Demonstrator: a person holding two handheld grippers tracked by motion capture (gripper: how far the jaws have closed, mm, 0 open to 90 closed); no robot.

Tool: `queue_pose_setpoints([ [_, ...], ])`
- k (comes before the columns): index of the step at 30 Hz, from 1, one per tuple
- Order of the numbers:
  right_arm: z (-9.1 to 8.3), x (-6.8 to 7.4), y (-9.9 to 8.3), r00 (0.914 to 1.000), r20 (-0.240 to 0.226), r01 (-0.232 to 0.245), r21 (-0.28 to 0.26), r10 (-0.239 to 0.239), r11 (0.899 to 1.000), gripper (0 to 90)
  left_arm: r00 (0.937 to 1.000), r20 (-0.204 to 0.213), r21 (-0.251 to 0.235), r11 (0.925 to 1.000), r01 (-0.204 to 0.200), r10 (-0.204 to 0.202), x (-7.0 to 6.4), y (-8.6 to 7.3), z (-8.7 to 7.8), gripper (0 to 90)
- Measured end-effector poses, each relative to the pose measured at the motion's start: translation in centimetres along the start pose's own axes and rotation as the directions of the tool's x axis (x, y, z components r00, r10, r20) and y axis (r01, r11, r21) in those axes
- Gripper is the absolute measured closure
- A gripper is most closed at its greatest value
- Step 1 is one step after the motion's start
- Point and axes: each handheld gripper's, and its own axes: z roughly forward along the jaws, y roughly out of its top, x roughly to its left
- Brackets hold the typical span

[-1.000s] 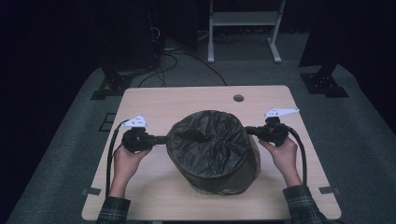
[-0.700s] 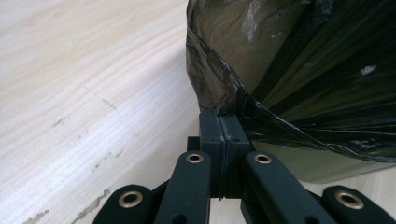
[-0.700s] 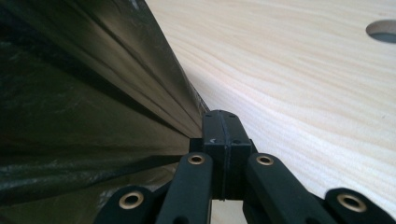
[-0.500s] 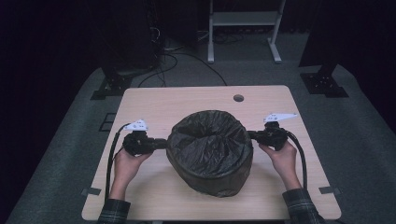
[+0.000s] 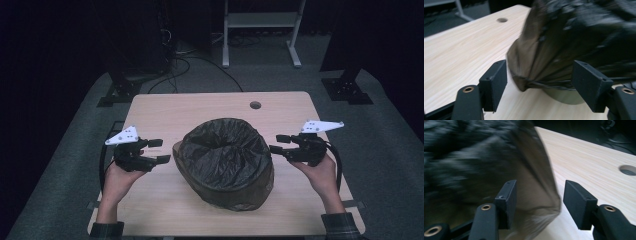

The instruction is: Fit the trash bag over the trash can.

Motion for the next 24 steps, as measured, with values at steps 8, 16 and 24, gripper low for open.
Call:
queue_pose_setpoints([
  [8,-2.5,1.4,-0.8,0.9864,-0.164,0.003,-0.067,-0.014,0.998,41.2,0.9961,0.069,-0.043,0.9977,-0.052,0.055,-0.9,0.7,0.6,26.7],
  [16,-1.8,3.0,-0.7,0.9571,-0.281,0.057,-0.059,-0.071,0.997,39.6,0.991,0.119,-0.033,0.9977,-0.059,0.062,-0.4,1.2,2.4,26.9],
  [24,-1.1,3.7,-0.8,0.9419,-0.321,0.089,-0.04,-0.097,0.995,60.6,0.9717,0.219,-0.025,0.996,-0.086,0.089,-0.2,1.3,3.8,52.9],
])
